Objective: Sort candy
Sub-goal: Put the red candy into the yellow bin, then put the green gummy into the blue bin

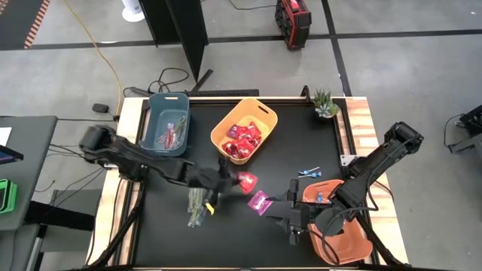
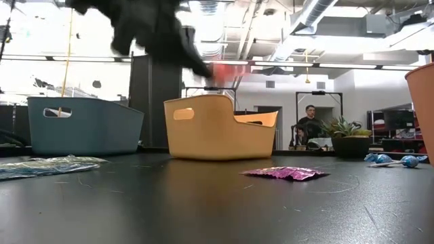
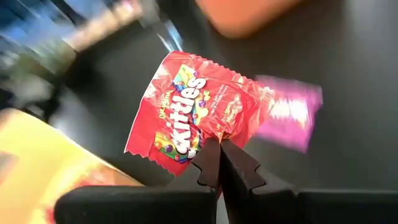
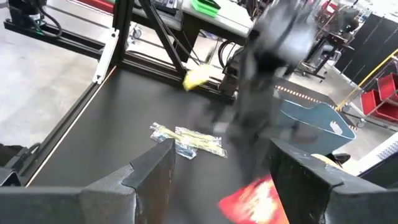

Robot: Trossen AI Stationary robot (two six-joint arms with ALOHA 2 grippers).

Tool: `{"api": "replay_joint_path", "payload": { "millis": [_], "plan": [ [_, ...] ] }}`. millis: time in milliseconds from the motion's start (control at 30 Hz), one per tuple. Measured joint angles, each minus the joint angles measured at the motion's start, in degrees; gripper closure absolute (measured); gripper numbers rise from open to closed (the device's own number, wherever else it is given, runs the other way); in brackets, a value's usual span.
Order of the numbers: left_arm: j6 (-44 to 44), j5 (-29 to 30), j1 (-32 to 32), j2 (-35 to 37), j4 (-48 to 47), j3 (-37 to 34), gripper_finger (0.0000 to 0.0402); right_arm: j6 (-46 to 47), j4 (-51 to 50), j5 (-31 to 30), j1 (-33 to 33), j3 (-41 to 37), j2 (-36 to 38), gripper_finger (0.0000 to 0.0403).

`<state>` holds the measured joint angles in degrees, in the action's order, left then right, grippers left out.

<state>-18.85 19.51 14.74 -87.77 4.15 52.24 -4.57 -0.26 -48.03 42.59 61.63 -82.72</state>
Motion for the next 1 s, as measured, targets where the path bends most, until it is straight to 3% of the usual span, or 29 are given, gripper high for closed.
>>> {"api": "replay_joint_path", "payload": {
  "millis": [200, 533, 667, 900, 1000],
  "plan": [
    [2.5, 2.0, -10.09, 7.9, 2.04, 0.64, 0.0401, 0.02, 0.05, 0.0, -0.39, 0.0, 0.0, 0.0134],
    [5.2, -3.56, -25.3, 5.1, 2.81, 0.58, 0.0384, 0.04, 0.24, 0.0, -0.42, 0.0, 0.0, 0.0134],
    [5.5, -4.4, -27.2, 3.68, -0.64, 0.62, 0.0321, 0.04, 0.07, 0.0, -0.42, 0.0, 0.0, 0.0134],
    [7.13, -4.58, -26.12, 3.81, -1.87, 0.62, 0.0165, 0.48, -0.17, 0.0, -0.74, 0.0, 0.0, 0.0134],
    [6.73, -4.32, -24.19, 6.89, -3.8, 0.59, 0.0135, 1.11, -0.44, 0.0, -0.74, 0.0, 0.0, 0.0134]
  ]
}}
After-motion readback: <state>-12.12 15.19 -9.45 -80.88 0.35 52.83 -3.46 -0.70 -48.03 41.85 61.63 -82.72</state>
